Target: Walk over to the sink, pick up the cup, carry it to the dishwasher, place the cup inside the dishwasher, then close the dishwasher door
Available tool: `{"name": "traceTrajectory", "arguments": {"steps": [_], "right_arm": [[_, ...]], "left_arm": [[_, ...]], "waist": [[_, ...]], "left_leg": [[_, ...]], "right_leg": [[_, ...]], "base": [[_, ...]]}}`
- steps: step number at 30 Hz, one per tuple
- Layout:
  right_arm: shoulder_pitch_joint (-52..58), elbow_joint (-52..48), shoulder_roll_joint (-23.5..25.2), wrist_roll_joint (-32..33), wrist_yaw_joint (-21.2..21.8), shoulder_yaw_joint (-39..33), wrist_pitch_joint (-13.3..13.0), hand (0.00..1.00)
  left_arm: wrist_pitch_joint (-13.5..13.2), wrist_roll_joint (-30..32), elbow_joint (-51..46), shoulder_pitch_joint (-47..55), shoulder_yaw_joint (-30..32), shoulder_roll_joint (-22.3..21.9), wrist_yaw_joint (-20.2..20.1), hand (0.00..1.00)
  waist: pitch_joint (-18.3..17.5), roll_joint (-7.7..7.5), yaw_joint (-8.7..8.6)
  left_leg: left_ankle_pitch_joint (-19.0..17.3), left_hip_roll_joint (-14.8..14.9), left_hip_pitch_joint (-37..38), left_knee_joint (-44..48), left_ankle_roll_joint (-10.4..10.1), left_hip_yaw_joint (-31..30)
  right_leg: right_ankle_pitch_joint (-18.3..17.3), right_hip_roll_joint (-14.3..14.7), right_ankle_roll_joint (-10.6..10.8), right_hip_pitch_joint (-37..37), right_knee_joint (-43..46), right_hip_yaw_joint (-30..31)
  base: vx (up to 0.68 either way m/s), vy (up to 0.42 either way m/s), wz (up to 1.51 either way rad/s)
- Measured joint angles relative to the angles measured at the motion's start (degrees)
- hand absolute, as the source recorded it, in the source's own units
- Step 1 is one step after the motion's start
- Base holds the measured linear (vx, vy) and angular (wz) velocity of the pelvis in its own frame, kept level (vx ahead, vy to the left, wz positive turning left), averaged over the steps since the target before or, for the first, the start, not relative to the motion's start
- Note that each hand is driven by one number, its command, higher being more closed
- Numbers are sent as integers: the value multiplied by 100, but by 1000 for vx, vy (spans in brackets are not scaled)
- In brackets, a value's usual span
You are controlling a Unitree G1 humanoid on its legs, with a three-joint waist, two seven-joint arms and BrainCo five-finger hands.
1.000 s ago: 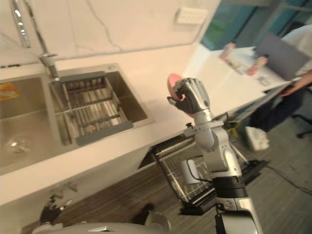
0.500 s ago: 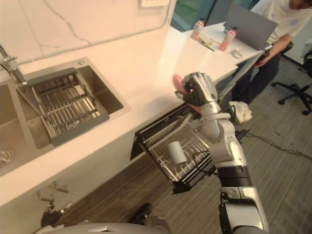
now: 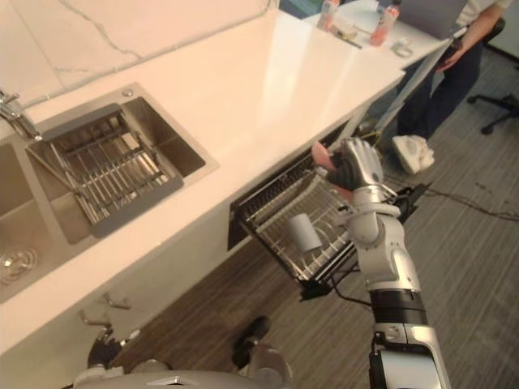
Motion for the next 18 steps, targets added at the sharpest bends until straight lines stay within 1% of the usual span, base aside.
{"name": "traceTrajectory", "arguments": {"steps": [3,5,6,7,8,9,10,12,15,18], "right_arm": [[-69,43,-6,87,-77,1,114,100],[-275,221,-20,155,-148,3,139,100],[-408,327,-79,194,-212,4,202,100],[-484,388,-120,212,-226,10,218,100],[-625,494,-166,222,-228,16,266,100],[-852,617,-253,338,-228,32,273,100],[-956,686,-279,363,-228,33,287,100],[-1283,746,-448,429,-227,72,370,100],[-1722,1012,-636,435,-226,167,427,100],[-1997,1256,-848,452,-230,420,523,100]], "left_arm": [[-1,-73,-1,-99,-35,17,-3,0],[-1,-190,-4,-184,-105,43,-16,0],[0,-292,-13,-257,-166,58,-45,0],[0,-351,-18,-285,-200,64,-72,0],[8,-472,-21,-316,-222,67,-137,0],[49,-705,-27,-377,-234,68,-254,0],[72,-806,-28,-397,-250,70,-299,0],[145,-1189,-60,-454,-342,70,-531,0],[258,-1601,-69,-576,-468,79,-669,0],[325,-1804,-68,-663,-548,84,-708,0]], "waist": [[191,41,-69],[322,67,-86],[441,100,-90],[479,117,-91],[524,142,-89],[675,190,-115],[730,210,-125],[936,285,-138],[1150,376,-149],[1208,434,-157]], "left_leg": [[-53,-49,-221,133,79,-7],[-70,-73,-365,215,109,-9],[-82,-76,-446,277,131,-17],[-92,-74,-513,323,146,-33],[-95,-78,-618,364,153,-43],[-98,-77,-705,427,162,-101],[-96,-79,-731,444,165,-110],[-102,-82,-919,555,188,-143],[-131,-71,-1216,717,240,-220],[-141,-70,-1503,835,296,-316]], "right_leg": [[22,-135,-16,-216,107,33],[51,-194,-40,-348,145,60],[63,-229,-54,-414,170,60],[67,-243,-57,-461,181,62],[89,-260,-63,-552,192,74],[108,-282,-72,-609,197,95],[117,-292,-75,-637,200,103],[168,-328,-106,-790,204,144],[275,-337,-92,-972,173,229],[422,-334,-45,-1140,65,427]], "base": [[-107,115,1],[-127,118,1],[-103,82,5],[-77,58,7],[-81,76,9],[-76,78,9],[-93,100,13],[-91,84,8],[-102,89,10],[-85,153,18]]}}
